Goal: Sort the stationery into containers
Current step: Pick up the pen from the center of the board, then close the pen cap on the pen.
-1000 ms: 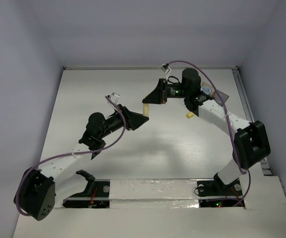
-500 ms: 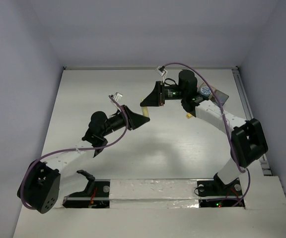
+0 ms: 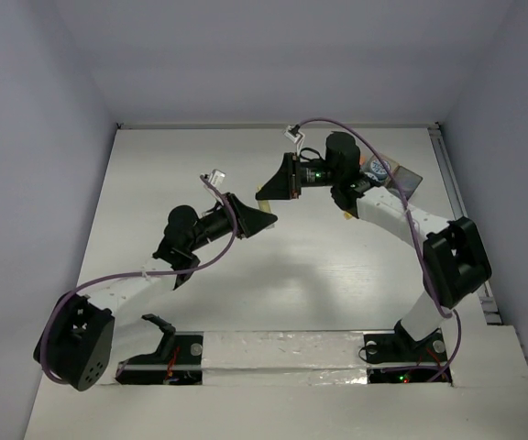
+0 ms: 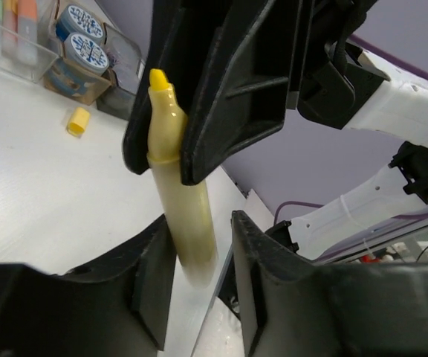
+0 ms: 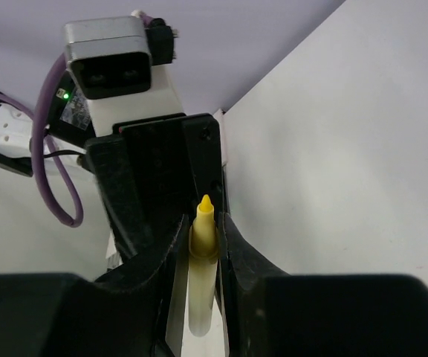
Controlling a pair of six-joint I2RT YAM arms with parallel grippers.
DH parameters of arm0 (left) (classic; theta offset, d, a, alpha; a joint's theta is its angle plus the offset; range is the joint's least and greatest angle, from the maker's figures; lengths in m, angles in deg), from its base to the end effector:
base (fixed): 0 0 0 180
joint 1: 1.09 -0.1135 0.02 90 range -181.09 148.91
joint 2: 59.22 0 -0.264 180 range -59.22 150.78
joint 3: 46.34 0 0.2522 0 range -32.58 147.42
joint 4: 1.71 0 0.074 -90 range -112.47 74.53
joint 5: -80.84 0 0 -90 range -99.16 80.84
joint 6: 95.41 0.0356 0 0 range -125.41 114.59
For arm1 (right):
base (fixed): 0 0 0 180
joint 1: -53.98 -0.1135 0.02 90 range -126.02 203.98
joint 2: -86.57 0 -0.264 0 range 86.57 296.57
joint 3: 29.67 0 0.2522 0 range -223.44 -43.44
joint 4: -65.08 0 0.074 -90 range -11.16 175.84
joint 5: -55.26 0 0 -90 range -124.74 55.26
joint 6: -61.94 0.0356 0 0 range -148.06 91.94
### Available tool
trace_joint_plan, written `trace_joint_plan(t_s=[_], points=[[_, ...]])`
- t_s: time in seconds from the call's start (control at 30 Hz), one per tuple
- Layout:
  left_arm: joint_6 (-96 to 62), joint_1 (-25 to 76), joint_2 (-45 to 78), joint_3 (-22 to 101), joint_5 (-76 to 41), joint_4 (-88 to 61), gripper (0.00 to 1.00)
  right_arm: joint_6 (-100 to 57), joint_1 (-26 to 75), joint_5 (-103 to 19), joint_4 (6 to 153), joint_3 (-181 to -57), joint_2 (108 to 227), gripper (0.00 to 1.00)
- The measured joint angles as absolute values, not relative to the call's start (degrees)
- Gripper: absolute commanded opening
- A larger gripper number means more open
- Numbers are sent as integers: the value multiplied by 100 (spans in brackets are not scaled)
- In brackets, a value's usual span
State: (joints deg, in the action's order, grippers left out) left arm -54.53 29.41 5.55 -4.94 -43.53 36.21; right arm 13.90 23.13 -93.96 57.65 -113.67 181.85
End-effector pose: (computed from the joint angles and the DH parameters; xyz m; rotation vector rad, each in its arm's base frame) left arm 0.1958 -0.1386 0.2782 0.3342 1.5098 -1.5295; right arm 0.3137 0.2230 0.3209 -0.7418 1.7972 1.7381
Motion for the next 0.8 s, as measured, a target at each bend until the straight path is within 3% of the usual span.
trace_joint_plan(t_s=[0.17, 0.3, 0.33, 0.4, 0.43, 0.53, 0.57, 0.7, 0.8], points=[[-5532, 2917, 658, -514, -4342, 3639, 0, 1438, 2316, -9407, 5540, -11291, 18190, 0], [-5525, 2917, 645, -514, -4325, 3623, 0, 1449, 2316, -9387, 5413, -11241, 18190, 0], [-5497, 2917, 612, -514, -4298, 3547, 0, 1442, 2313, -9370, 5402, -11223, 18187, 5], [-5377, 2924, 498, -514, -4202, 3320, 0, 1414, 2305, -9335, 5428, -11197, 18183, 26], [-5291, 2932, 402, -514, -4135, 3140, 0, 1366, 2294, -9267, 5485, -11190, 18168, 47], [-4902, 2965, 31, -497, -3739, 2509, 0, 1121, 2289, -8989, 5839, -11127, 18023, 71], [-4745, 2965, -127, -484, -3540, 2264, 0, 1044, 2324, -8876, 5973, -11063, 17938, 75], [-4175, 2958, -592, -460, -2873, 1455, 0, 765, 2753, -8305, 6423, -10583, 17394, 78], [-3853, 2974, -704, -460, -2535, 1016, 0, 609, 3212, -7673, 6816, -10235, 16996, 68]])
